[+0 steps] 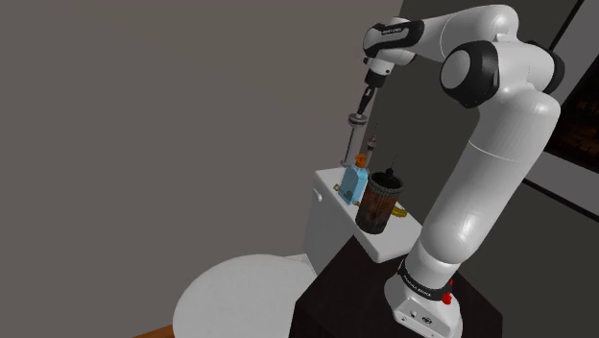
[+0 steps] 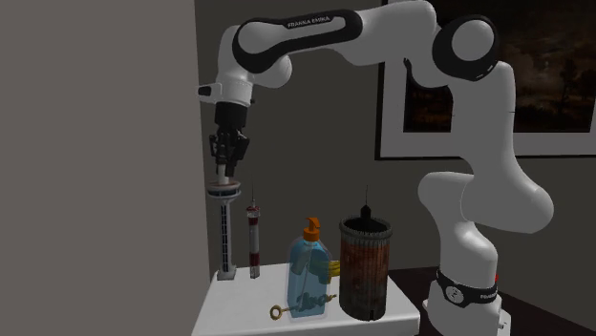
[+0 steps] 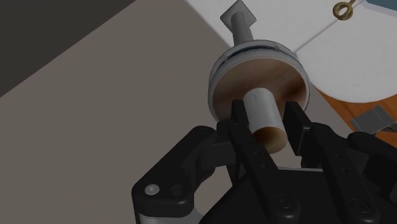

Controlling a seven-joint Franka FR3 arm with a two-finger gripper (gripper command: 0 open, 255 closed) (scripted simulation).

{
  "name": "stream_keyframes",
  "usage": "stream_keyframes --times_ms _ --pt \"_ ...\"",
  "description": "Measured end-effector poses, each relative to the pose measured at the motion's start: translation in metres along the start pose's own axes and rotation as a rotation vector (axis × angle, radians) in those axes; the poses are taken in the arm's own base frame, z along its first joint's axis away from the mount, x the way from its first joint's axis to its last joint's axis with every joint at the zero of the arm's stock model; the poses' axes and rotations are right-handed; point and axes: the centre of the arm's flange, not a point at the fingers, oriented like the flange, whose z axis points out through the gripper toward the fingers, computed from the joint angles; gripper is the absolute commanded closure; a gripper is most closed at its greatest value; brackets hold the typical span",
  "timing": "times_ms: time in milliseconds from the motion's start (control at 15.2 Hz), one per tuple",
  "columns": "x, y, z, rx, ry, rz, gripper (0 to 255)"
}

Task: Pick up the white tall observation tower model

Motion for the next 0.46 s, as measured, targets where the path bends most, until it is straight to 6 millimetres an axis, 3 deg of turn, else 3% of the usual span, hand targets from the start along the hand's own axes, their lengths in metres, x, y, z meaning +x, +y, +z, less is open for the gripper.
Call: stream_keyframes --times_ms 462 --pt "0.005 0.001 -0.034 0.000 0.000 0.000 255"
